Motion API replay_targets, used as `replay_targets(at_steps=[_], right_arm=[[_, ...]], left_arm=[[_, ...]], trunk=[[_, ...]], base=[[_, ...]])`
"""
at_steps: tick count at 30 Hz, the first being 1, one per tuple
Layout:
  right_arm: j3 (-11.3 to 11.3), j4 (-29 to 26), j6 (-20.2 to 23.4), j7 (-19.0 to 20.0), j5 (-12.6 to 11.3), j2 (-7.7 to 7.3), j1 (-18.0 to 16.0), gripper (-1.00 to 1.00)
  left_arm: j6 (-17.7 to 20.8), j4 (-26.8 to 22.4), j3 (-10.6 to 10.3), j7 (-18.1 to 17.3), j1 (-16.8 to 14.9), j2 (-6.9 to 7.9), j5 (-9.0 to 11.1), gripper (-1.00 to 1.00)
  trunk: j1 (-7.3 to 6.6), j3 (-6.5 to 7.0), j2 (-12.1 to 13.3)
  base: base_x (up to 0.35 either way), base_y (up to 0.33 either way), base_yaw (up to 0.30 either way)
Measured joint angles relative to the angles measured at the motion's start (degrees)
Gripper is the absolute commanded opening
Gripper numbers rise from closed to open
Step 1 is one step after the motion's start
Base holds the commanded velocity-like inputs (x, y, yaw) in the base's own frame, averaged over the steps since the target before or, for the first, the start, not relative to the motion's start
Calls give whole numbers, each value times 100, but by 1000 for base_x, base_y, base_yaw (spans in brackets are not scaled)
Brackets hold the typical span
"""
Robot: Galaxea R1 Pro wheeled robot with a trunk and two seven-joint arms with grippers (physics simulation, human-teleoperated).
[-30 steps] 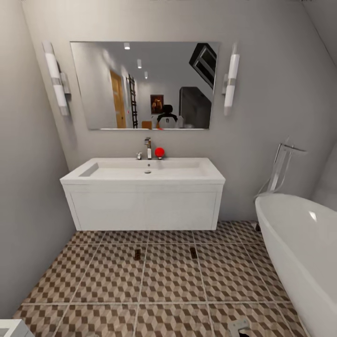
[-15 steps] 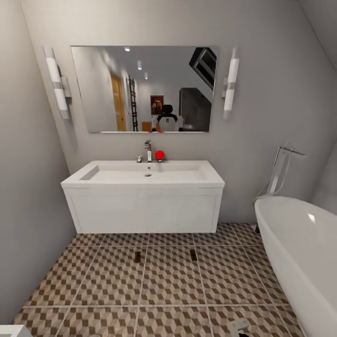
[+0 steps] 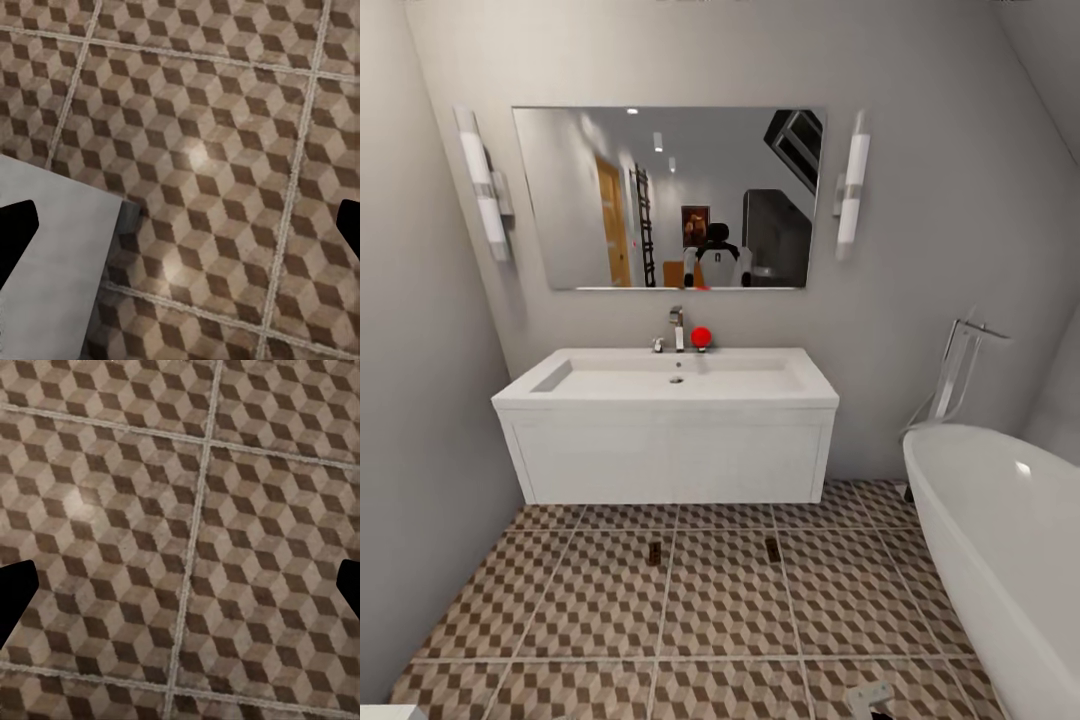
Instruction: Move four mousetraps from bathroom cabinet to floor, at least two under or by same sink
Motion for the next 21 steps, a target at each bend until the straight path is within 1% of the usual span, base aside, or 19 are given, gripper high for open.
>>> replay_targets(at_steps=[4, 8, 12, 21], right_arm=[[0, 0, 0, -5, 0, 0, 0, 100], [0, 0, -2, -7, 0, -1, -1, 100], [0, 0, 0, -9, 0, -2, -2, 100], [0, 0, -1, -16, 1, -4, -1, 100]], left_arm=[[-12, 0, 1, 1, 0, -18, 4, 100], [-16, 0, 0, 1, 3, -80, -1, 100], [-17, 0, 1, 1, 7, -110, -4, 100], [-18, 0, 1, 2, 9, -122, -10, 100]], trunk=[[-88, 72, 160], [-176, 144, 321], [-264, 216, 481], [-461, 377, 843]], base=[[0, 0, 0], [0, 0, 0], [0, 0, 0], [0, 0, 0]])
